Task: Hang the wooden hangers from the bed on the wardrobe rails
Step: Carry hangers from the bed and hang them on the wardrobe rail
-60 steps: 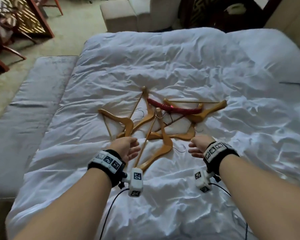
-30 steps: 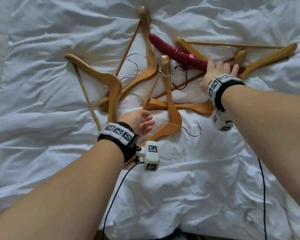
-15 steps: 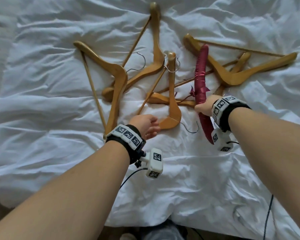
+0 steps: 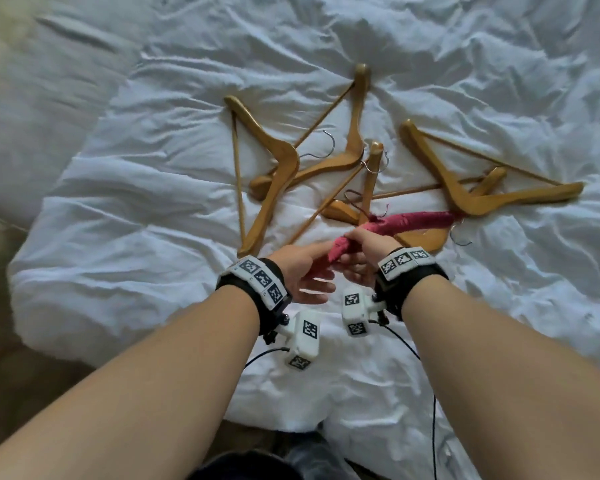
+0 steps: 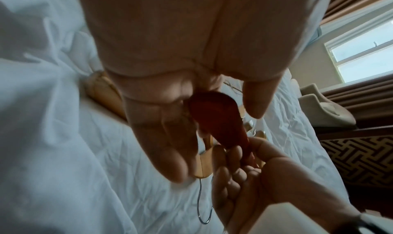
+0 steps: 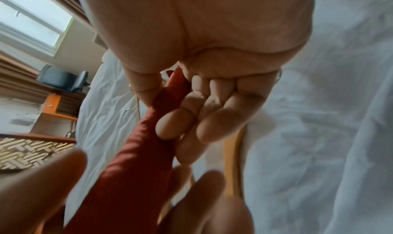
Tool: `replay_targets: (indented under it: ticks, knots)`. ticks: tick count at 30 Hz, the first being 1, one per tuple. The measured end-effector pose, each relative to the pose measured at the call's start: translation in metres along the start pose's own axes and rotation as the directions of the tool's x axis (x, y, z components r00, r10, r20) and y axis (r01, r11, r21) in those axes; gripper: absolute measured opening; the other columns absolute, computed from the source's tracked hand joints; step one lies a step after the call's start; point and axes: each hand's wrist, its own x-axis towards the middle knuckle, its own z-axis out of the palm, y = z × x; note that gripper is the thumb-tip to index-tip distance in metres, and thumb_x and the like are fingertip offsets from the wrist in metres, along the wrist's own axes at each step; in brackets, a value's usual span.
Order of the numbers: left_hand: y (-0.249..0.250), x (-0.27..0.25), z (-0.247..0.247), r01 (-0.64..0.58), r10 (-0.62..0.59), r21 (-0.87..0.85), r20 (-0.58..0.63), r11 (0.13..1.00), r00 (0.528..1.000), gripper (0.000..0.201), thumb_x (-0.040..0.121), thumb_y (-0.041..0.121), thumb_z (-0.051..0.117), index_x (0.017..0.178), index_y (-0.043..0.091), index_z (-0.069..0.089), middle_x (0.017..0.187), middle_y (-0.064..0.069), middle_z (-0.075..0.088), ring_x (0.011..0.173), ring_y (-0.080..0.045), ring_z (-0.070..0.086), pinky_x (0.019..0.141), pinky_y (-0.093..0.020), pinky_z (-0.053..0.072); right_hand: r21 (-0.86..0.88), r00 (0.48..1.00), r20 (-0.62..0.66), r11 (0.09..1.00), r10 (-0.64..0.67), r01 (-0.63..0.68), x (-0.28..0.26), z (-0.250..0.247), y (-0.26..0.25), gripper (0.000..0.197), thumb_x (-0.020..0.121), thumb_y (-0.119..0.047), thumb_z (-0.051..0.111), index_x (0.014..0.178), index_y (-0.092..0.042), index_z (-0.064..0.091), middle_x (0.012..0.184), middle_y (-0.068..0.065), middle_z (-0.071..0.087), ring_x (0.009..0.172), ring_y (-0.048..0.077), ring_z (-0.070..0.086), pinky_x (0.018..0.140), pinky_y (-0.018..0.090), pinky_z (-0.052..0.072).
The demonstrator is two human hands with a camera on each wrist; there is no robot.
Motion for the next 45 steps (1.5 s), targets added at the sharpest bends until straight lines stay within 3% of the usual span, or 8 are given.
replay_targets:
  ticks: [5,13,17,24,28,33,39,45]
  knots:
    - [-0.014,-0.048,-0.031,-0.114,0.115,0.030,-0.056,0.993,0.992,0.028,0.101,0.042,0.054,0.101,0.015,0.060,0.065,0.001,0.054,0.043,-0.006,0.043,0.042,-0.016,0.032,-0.053,0.981,0.190,0.997,-0.041,0.052,-0.035,0.038,0.002,0.034,0.082,-0.042,0.066,0.093,-0.010,0.064,0.060,0.005,0.061,0.054,0.021,0.063,0.050,0.025,0.046]
    - [-0.122,-0.167,-0.144,-0.203,0.260,0.205,-0.308,0.958,0.915,0.017,0.098,0.023,0.063,0.110,0.012,0.059,0.070,-0.003,0.060,0.043,-0.013,0.048,0.044,-0.021,0.039,-0.299,0.965,0.252,0.942,-0.078,0.154,-0.111,0.146,0.033,0.042,0.073,-0.049,0.078,0.090,-0.015,0.059,0.067,0.008,0.053,0.057,0.025,0.056,0.066,0.037,0.053]
    - [-0.242,-0.243,-0.172,-0.214,0.235,0.101,-0.501,0.972,0.833,0.025,0.089,0.015,0.072,0.111,0.015,0.060,0.073,-0.008,0.063,0.051,-0.018,0.055,0.053,-0.028,0.048,-0.667,0.914,0.370,0.638,-0.164,0.385,-0.171,0.225,0.089,0.042,0.071,-0.052,0.079,0.092,-0.018,0.065,0.085,0.013,0.063,0.061,0.027,0.063,0.059,0.033,0.054]
    - [-0.512,-0.371,-0.100,-0.238,0.048,-0.123,-0.793,0.963,0.607,0.033,0.086,0.004,0.072,0.108,0.018,0.052,0.077,-0.012,0.070,0.059,-0.023,0.065,0.048,-0.028,0.048,-0.499,0.495,0.864,-0.021,-0.088,0.866,-0.308,0.327,0.295,0.043,0.060,-0.050,0.082,0.088,-0.020,0.068,0.083,0.005,0.068,0.059,0.024,0.064,0.058,0.033,0.056]
    - [-0.629,-0.418,-0.023,-0.253,-0.122,-0.264,-0.876,0.931,0.467,0.043,0.088,0.012,0.071,0.122,0.020,0.047,0.063,-0.003,0.066,0.046,-0.015,0.058,0.045,-0.026,0.046,-0.308,0.312,0.946,-0.056,0.091,0.950,-0.405,0.317,0.421,0.029,0.072,-0.044,0.075,0.080,-0.018,0.067,0.068,0.007,0.072,0.061,0.025,0.068,0.066,0.043,0.060]
    - [-0.742,-0.465,0.090,-0.426,-0.349,-0.471,-0.875,0.773,0.334,0.039,0.086,0.019,0.075,0.113,0.021,0.047,0.070,-0.006,0.065,0.048,-0.012,0.056,0.047,-0.026,0.046,-0.252,0.240,0.904,-0.012,0.353,0.968,-0.499,0.291,0.551,0.029,0.082,-0.033,0.061,0.083,-0.004,0.062,0.074,0.016,0.070,0.052,0.029,0.063,0.051,0.036,0.050]
    - [-0.796,-0.490,0.182,-0.572,-0.468,-0.623,-0.781,0.533,0.415,0.070,0.076,0.077,0.061,0.126,0.028,0.059,0.106,0.006,0.071,0.094,-0.017,0.070,0.090,-0.035,0.056,-0.052,0.132,0.802,-0.152,0.582,0.987,-0.590,0.240,0.642,0.022,0.093,-0.009,0.048,0.075,-0.004,0.059,0.068,0.012,0.063,0.054,0.026,0.059,0.050,0.028,0.046]
    - [-0.818,-0.510,0.228,-0.855,-0.518,-0.502,-0.769,0.127,0.375,0.065,0.097,0.059,0.051,0.149,0.024,0.035,0.142,-0.011,0.057,0.120,-0.029,0.060,0.105,-0.041,0.047,0.051,0.043,0.671,-0.104,0.740,0.993,-0.631,0.201,0.695,0.022,0.097,-0.018,0.047,0.086,-0.004,0.061,0.069,0.013,0.062,0.055,0.026,0.058,0.056,0.033,0.045]
